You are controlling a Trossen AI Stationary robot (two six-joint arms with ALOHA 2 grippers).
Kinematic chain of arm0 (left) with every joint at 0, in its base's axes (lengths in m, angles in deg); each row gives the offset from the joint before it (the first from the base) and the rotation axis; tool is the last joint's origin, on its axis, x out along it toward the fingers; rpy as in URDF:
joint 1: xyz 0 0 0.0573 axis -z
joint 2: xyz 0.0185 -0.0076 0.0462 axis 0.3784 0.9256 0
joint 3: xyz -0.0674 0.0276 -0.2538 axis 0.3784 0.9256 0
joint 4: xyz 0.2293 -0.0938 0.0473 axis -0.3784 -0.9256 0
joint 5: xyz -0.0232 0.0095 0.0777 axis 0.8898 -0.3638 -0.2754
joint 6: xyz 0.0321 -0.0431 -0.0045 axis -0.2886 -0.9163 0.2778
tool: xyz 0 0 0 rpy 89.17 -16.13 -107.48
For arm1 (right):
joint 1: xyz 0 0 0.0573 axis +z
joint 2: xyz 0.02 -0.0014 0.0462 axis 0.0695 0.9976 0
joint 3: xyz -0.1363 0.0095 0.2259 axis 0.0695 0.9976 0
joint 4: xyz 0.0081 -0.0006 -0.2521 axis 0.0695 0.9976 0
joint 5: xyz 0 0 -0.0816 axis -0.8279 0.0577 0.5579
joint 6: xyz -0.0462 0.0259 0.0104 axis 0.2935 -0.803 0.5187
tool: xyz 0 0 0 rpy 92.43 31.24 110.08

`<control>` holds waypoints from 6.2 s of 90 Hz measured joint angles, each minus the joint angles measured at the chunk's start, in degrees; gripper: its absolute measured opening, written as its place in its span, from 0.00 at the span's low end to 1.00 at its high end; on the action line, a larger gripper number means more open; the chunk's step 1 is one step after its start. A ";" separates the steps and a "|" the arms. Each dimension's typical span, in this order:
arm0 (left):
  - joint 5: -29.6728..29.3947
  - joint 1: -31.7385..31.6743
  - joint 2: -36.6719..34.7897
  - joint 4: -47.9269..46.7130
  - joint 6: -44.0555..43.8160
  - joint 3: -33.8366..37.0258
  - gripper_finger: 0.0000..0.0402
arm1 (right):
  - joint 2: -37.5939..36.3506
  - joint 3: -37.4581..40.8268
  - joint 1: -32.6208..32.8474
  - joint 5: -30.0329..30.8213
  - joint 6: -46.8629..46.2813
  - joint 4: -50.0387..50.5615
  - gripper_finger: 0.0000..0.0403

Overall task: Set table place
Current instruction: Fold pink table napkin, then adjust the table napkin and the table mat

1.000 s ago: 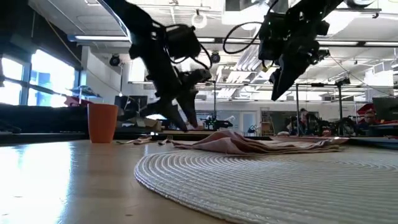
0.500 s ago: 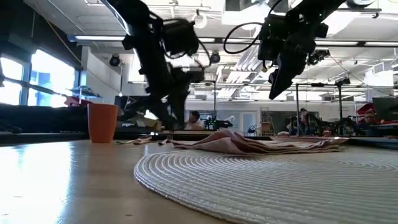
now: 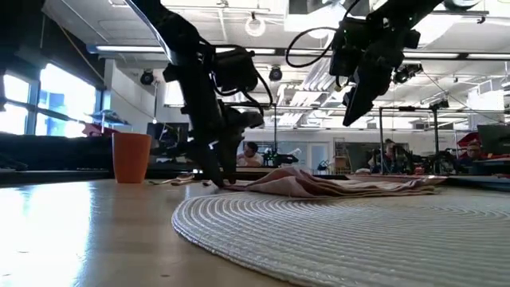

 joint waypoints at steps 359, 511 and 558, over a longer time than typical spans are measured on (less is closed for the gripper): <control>7.56 11.78 -2.54 10.37 1.36 -0.67 0.24 | -2.04 9.41 11.74 5.33 -3.97 -4.49 0.50; 13.57 22.97 -50.08 3.66 -3.60 -0.28 0.16 | 23.99 -49.27 24.01 13.65 -4.87 10.25 0.00; 13.55 26.80 -66.64 0.51 2.49 -0.33 0.16 | 47.93 -72.99 29.00 31.34 -21.30 -2.56 0.00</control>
